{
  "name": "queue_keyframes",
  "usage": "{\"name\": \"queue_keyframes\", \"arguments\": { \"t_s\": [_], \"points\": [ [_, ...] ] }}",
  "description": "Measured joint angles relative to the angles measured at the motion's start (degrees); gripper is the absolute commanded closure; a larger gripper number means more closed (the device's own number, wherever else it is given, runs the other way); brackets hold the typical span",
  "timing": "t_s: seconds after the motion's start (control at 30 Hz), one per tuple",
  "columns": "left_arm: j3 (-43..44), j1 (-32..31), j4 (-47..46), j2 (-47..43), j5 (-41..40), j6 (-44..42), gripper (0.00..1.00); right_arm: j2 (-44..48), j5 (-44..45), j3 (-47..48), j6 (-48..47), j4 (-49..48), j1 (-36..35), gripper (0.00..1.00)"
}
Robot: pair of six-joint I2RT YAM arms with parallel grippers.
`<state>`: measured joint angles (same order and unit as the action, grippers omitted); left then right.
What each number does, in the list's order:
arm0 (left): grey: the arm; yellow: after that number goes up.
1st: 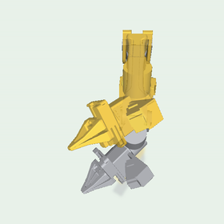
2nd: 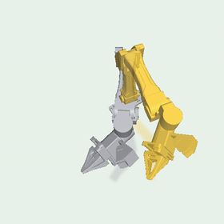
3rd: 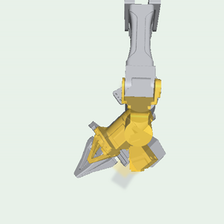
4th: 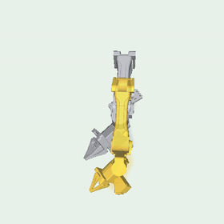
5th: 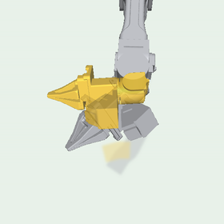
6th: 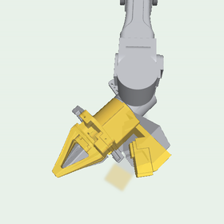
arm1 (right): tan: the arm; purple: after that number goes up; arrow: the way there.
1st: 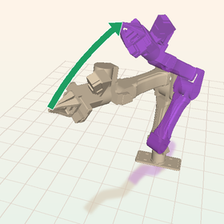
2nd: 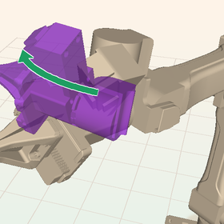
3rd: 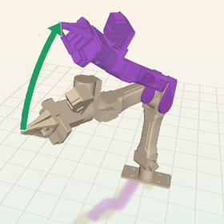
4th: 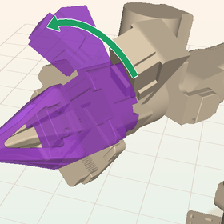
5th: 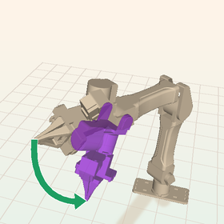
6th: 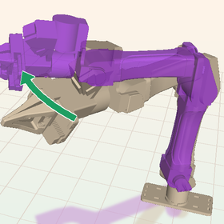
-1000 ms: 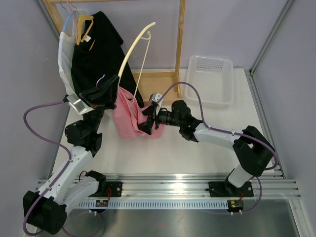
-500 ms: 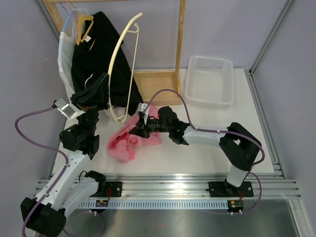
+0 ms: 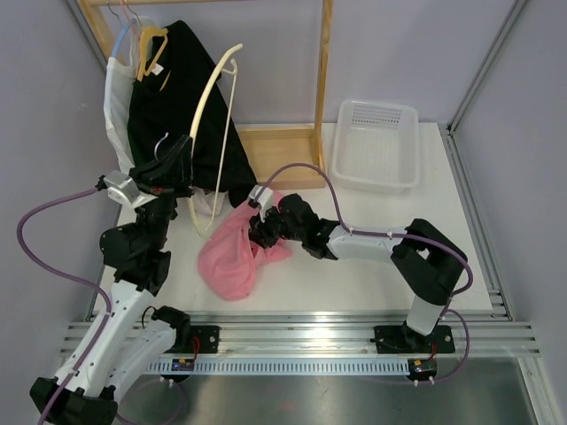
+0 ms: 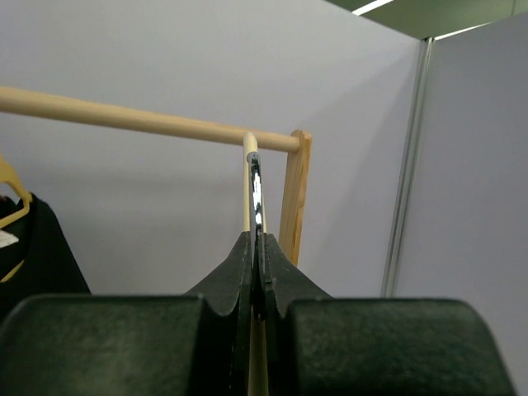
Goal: Remove the t-shirt from the hanger
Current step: Remove the tshirt from the hanger, then place the tshirt into the basket
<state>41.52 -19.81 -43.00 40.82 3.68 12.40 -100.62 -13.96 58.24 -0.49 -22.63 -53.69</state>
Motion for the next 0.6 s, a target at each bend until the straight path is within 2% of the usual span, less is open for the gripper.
{"name": "queue_keyframes", "arguments": {
  "t_s": [0.03,0.07,0.13,0.27,0.53,0.57,0.6],
  "points": [
    [-0.52,0.0,0.79,-0.44,-0.17,-0.26,1.0,-0.55,1.09,0.79,0.48,1.84,0.0,0.16],
    [-1.46,0.0,1.7,-0.92,-0.35,-0.55,1.0,-1.33,1.84,1.57,1.05,3.19,0.02,0.09],
    [-3.8,0.0,3.28,-1.9,-0.52,-1.05,1.0,-2.62,3.48,2.6,1.46,4.7,0.0,0.0],
    [-7.65,0.0,5.2,-2.16,-1.05,-1.81,1.0,-5.29,7.37,3.89,3.56,8.13,0.0,0.0],
    [-10.23,0.0,8.44,-2.21,-1.79,-2.75,1.0,-13.79,12.76,13.68,5.29,21.0,0.0,0.01],
    [-10.23,0.0,8.41,-2.27,-1.95,-2.93,1.0,-14.84,13.38,15.08,5.33,22.97,0.0,0.04],
    [-10.23,0.0,8.44,-2.4,-2.01,-2.95,1.0,-15.65,13.97,16.13,5.27,24.65,0.0,0.19]
  ]
}}
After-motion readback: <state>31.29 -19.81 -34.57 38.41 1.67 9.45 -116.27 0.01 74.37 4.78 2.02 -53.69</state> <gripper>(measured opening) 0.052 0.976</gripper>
